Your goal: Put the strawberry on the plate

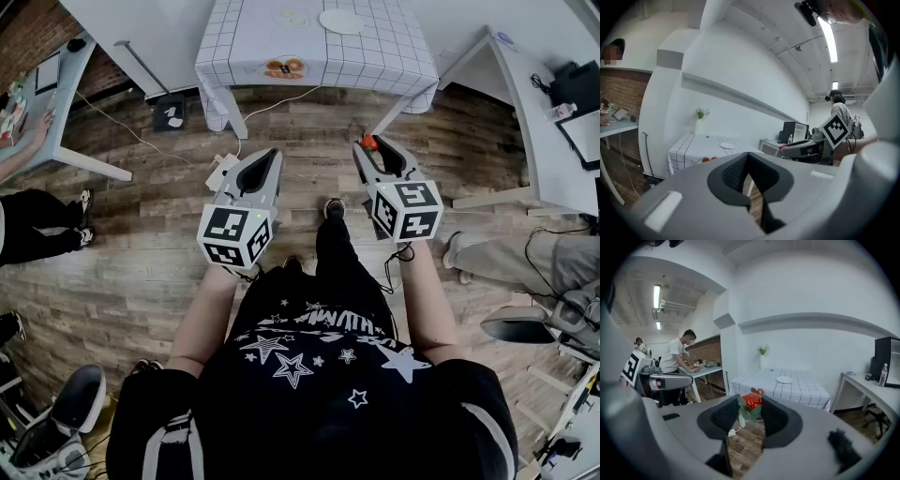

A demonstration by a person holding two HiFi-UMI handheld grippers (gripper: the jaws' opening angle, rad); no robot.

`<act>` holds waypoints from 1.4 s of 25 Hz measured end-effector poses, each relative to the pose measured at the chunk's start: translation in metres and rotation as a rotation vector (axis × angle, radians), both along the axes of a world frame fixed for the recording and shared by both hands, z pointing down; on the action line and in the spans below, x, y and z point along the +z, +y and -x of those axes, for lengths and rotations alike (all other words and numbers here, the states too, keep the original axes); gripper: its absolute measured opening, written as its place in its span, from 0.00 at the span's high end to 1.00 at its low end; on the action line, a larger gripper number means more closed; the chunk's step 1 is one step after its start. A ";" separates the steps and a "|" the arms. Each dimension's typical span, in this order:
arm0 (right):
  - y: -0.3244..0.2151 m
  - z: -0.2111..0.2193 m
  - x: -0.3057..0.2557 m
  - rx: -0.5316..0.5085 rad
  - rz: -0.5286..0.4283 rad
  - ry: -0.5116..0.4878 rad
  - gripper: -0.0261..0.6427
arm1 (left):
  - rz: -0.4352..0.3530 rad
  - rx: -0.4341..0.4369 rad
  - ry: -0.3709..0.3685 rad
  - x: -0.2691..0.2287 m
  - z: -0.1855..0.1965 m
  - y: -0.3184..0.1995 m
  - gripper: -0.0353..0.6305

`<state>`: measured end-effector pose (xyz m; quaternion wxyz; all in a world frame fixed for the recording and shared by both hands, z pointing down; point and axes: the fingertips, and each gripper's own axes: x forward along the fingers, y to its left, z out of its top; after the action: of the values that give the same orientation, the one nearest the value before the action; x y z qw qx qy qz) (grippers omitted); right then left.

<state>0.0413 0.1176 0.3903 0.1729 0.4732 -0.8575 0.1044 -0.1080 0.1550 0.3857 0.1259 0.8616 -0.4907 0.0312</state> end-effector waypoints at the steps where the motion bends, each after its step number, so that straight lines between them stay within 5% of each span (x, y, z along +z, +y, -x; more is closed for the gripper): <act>1: 0.000 0.001 0.000 -0.002 -0.003 0.000 0.73 | -0.005 -0.002 -0.001 -0.001 0.000 -0.002 0.93; 18: -0.009 -0.009 -0.003 0.010 -0.017 -0.011 0.73 | -0.012 -0.010 0.001 -0.004 -0.007 -0.022 0.93; 25: -0.022 -0.024 -0.010 0.052 -0.028 -0.117 0.73 | -0.005 0.007 0.004 -0.002 -0.019 -0.036 0.93; 35: -0.070 -0.036 -0.007 0.043 -0.026 -0.122 0.73 | -0.013 -0.001 -0.015 -0.004 -0.032 -0.081 0.93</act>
<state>0.0777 0.0471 0.3831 0.1117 0.4866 -0.8573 0.1258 -0.0761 0.0735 0.3814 0.1164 0.8618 -0.4925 0.0343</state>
